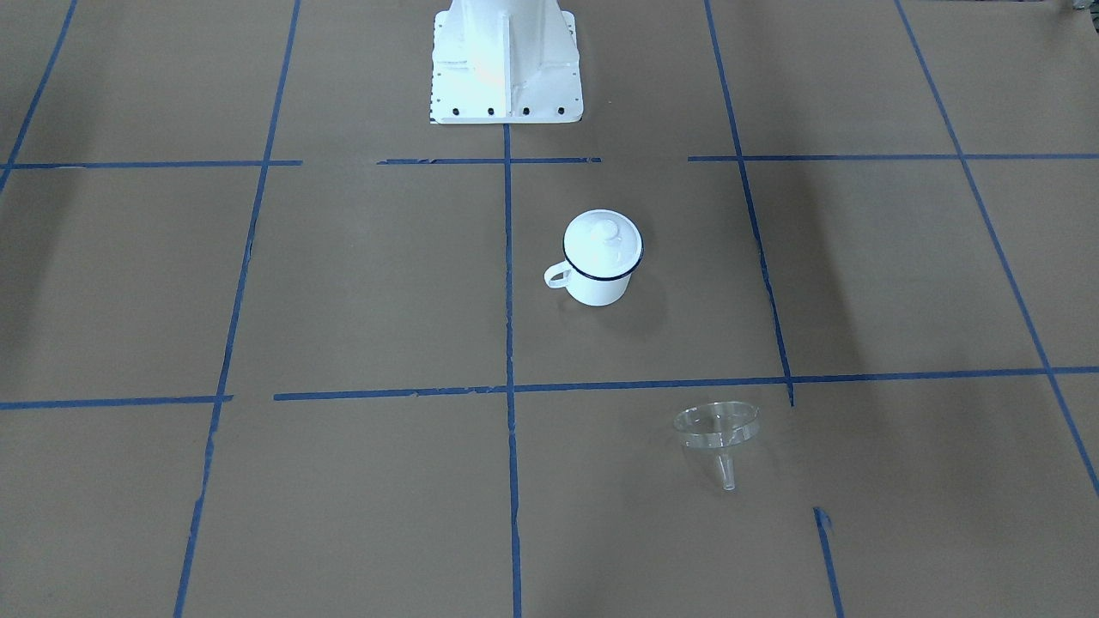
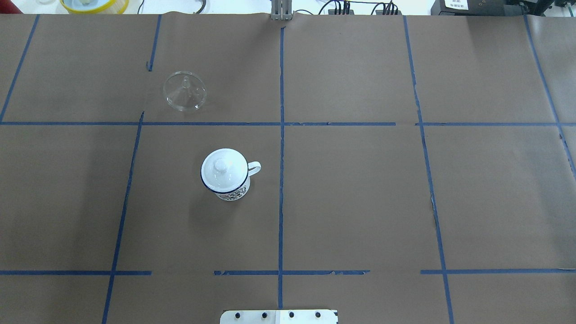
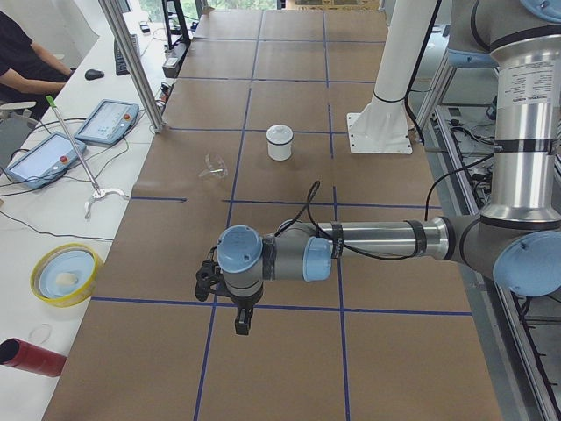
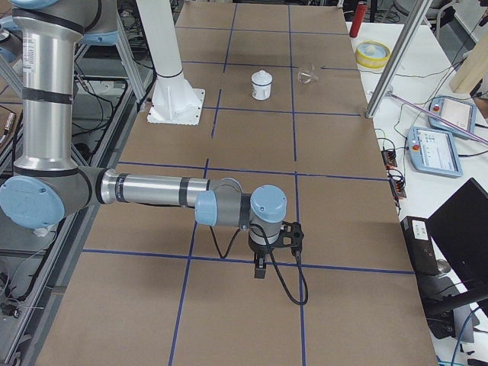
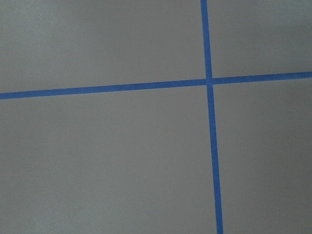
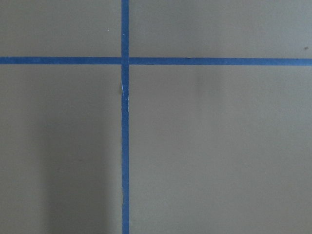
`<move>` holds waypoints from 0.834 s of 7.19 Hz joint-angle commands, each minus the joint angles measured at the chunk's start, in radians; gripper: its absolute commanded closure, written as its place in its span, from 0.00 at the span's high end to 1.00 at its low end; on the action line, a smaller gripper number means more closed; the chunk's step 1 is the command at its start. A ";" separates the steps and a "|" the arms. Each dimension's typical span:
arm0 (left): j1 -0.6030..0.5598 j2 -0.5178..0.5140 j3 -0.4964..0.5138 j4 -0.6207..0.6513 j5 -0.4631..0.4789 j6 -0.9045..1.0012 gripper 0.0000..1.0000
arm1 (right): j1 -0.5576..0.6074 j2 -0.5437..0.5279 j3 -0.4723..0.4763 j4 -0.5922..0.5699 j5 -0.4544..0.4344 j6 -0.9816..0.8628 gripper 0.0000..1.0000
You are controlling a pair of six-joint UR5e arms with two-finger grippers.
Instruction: Place funnel on cup
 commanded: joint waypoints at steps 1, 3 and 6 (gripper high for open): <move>0.000 0.004 -0.004 -0.002 0.000 0.005 1.00 | 0.000 0.000 0.000 0.000 0.000 0.000 1.00; 0.000 0.001 -0.004 -0.002 0.000 0.004 1.00 | 0.000 0.000 0.000 0.000 0.000 0.000 1.00; 0.003 -0.034 -0.007 -0.003 0.012 0.005 1.00 | 0.000 0.000 0.000 0.000 0.000 0.000 1.00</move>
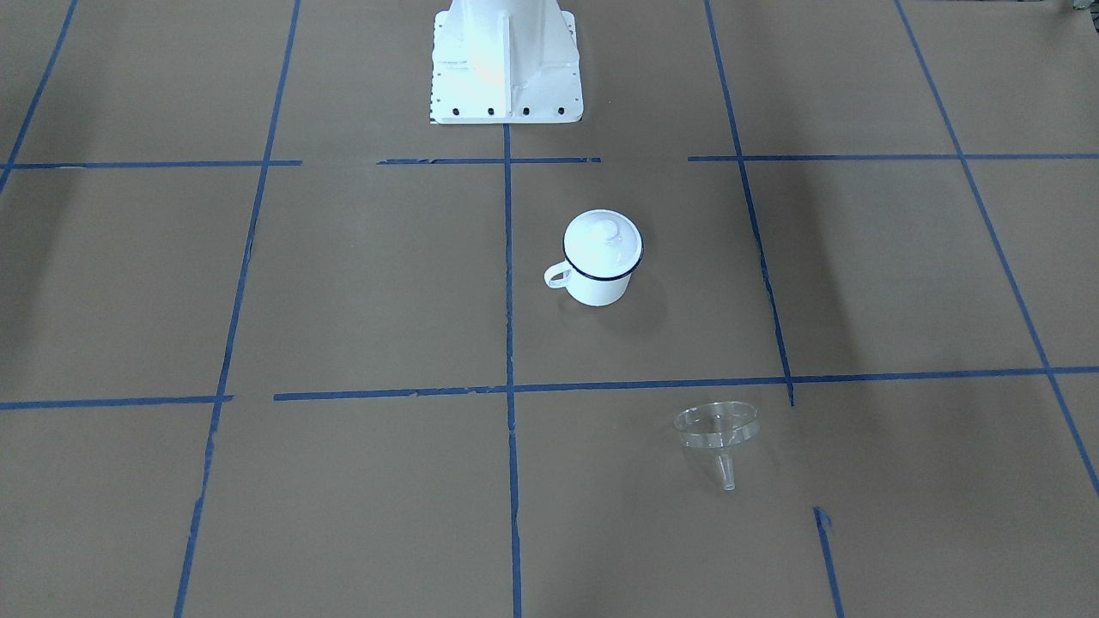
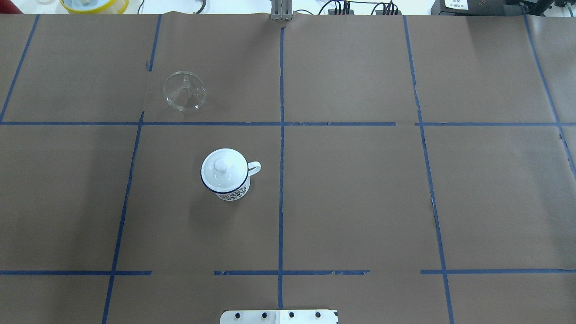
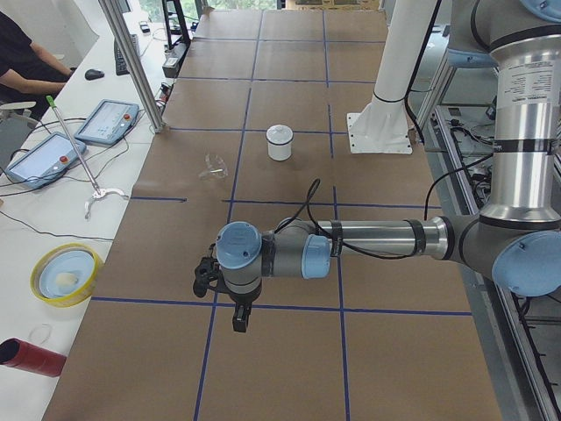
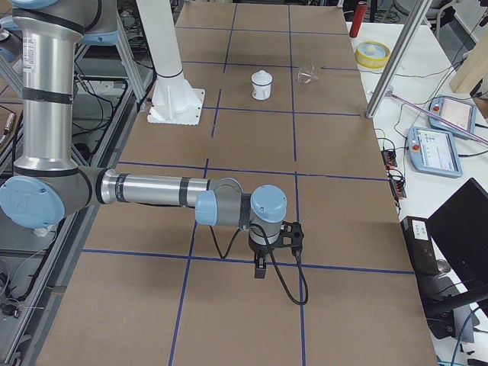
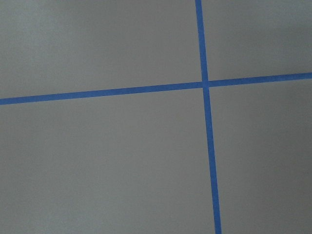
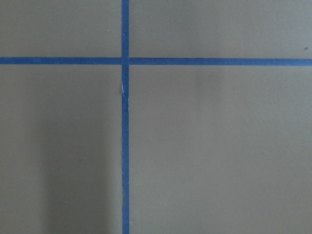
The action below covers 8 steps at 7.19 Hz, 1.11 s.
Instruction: Place funnel on cup
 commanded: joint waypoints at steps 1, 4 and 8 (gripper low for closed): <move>0.001 -0.059 -0.002 0.004 0.040 -0.009 1.00 | 0.000 0.000 0.000 0.000 0.000 0.000 1.00; 0.046 -0.194 -0.129 0.152 0.055 -0.178 1.00 | 0.000 0.000 0.000 0.000 0.000 0.000 1.00; 0.369 -0.370 -0.401 0.237 0.046 -0.678 1.00 | 0.000 0.000 0.000 0.000 0.000 0.000 1.00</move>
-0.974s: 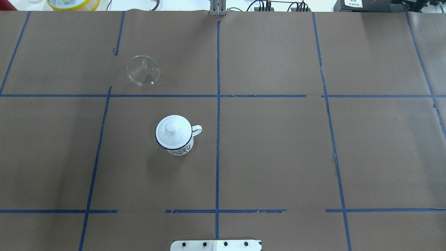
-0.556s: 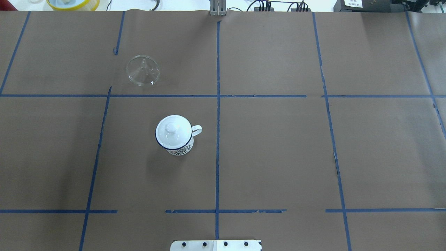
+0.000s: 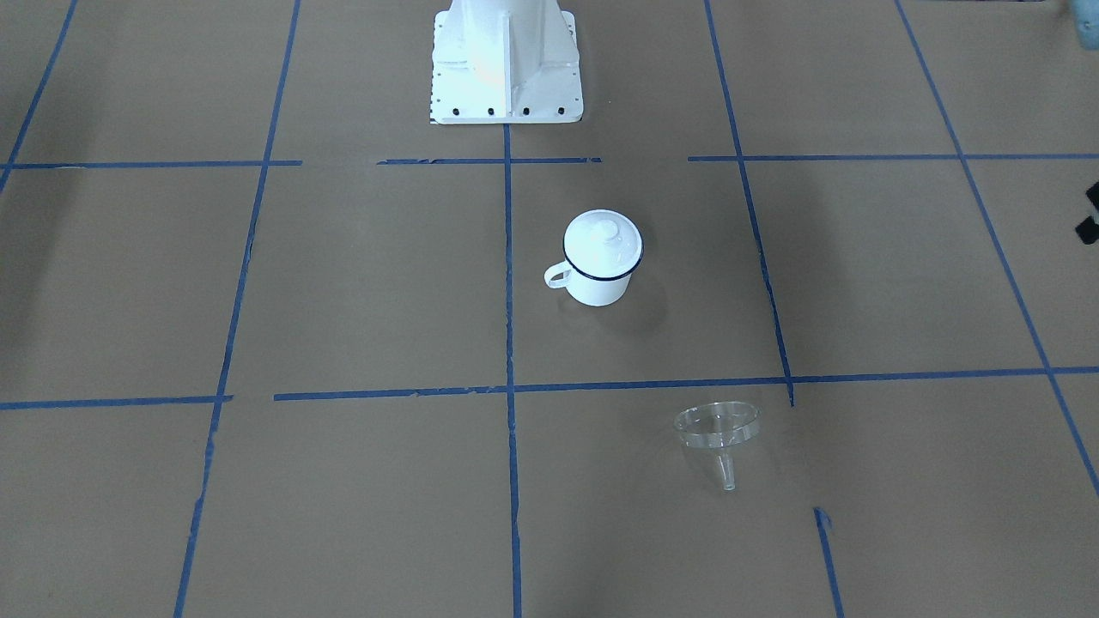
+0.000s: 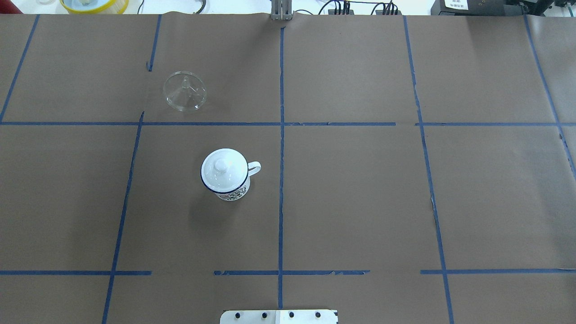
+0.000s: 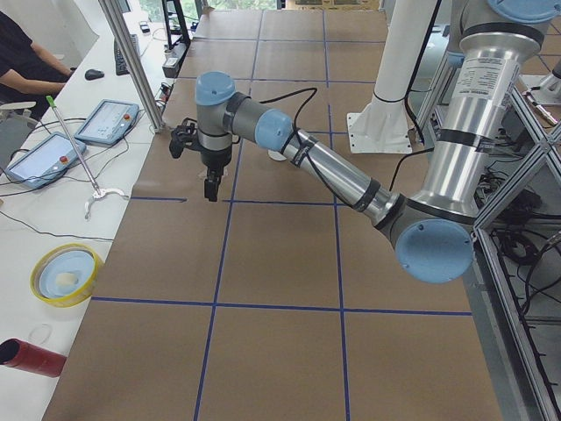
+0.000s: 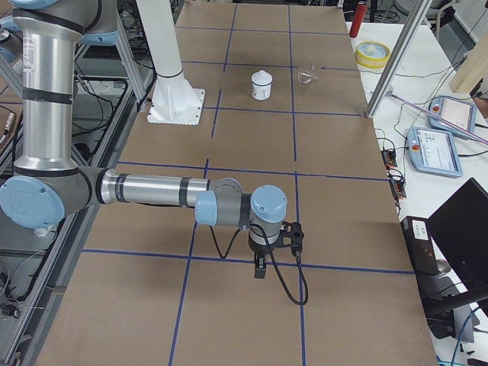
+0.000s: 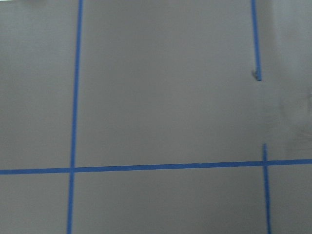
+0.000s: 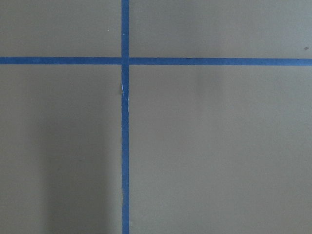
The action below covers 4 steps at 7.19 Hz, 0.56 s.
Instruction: Place funnel on cup
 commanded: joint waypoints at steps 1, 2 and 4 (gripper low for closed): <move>0.184 -0.107 -0.066 0.003 0.003 -0.233 1.00 | 0.000 0.001 0.000 0.000 0.000 0.000 1.00; 0.265 -0.162 -0.066 0.002 0.010 -0.315 1.00 | 0.000 0.000 0.000 0.000 0.000 0.000 1.00; 0.419 -0.230 -0.055 0.000 0.101 -0.458 1.00 | 0.000 0.000 0.000 0.000 0.000 0.000 1.00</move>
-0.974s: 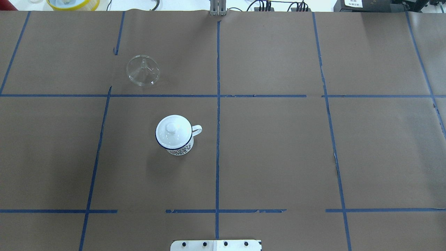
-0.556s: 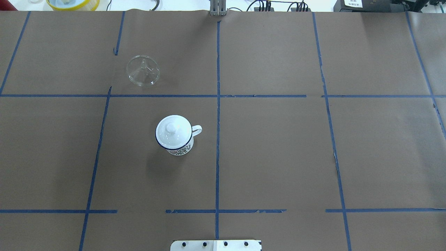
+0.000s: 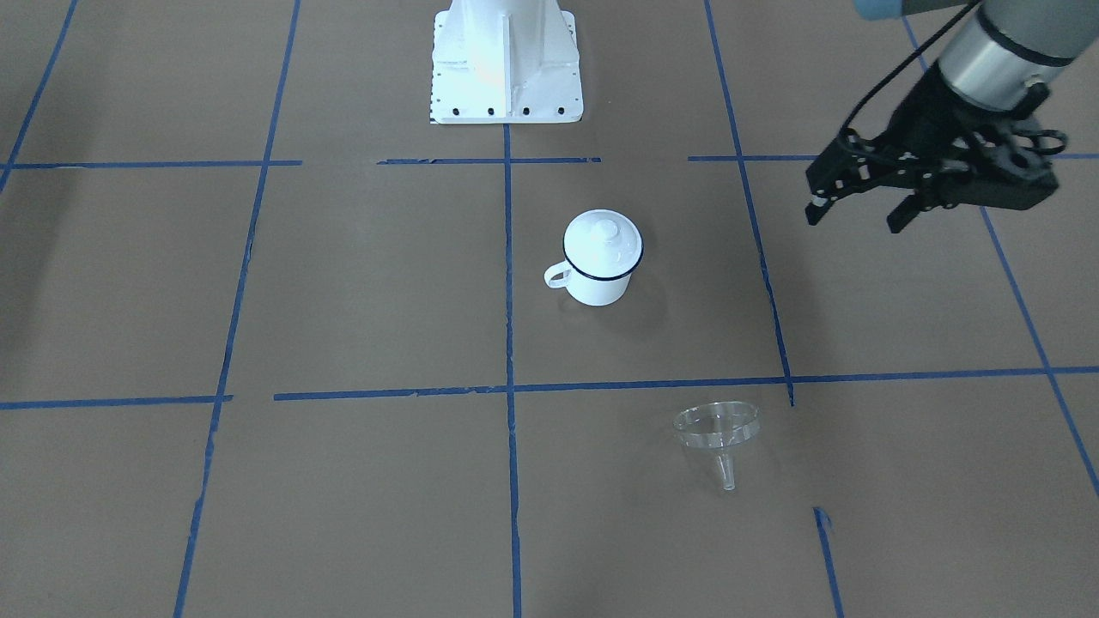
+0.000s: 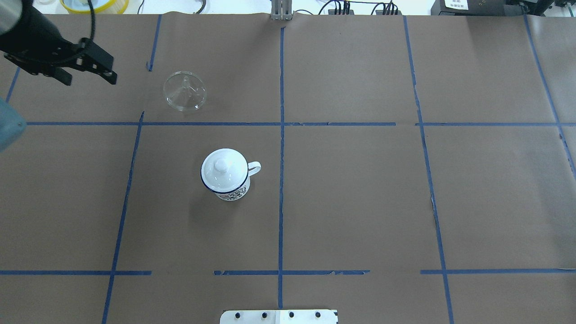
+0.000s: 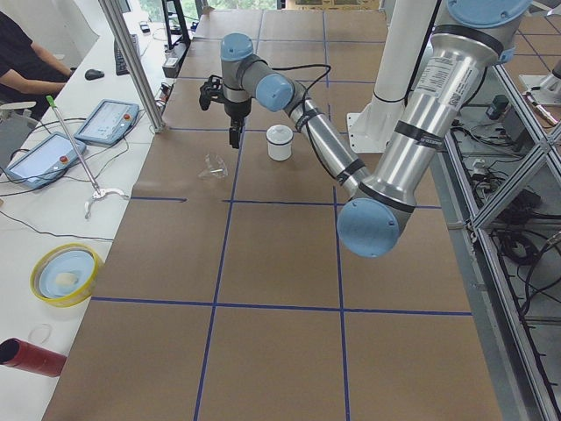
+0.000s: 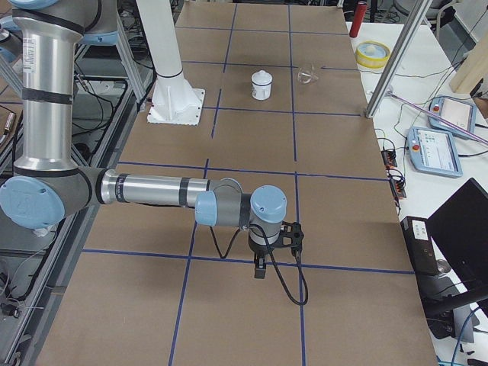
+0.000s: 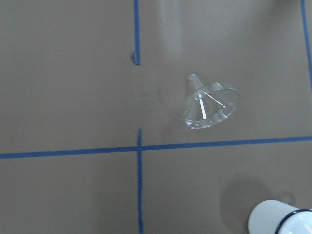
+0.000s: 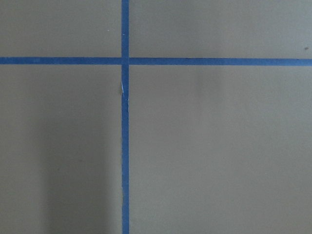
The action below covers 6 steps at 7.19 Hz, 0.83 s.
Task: Place funnel on cup
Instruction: 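Move the left gripper over the white lid on the enamel mug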
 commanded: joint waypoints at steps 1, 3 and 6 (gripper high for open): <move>0.163 -0.064 0.012 -0.001 0.092 -0.112 1.00 | 0.000 0.001 0.000 0.000 0.000 0.000 1.00; 0.254 -0.083 0.039 -0.021 0.120 -0.111 1.00 | 0.000 0.000 0.000 0.000 0.000 0.000 1.00; 0.328 -0.162 0.159 -0.084 0.199 -0.224 1.00 | 0.000 0.001 0.000 0.000 0.000 0.000 1.00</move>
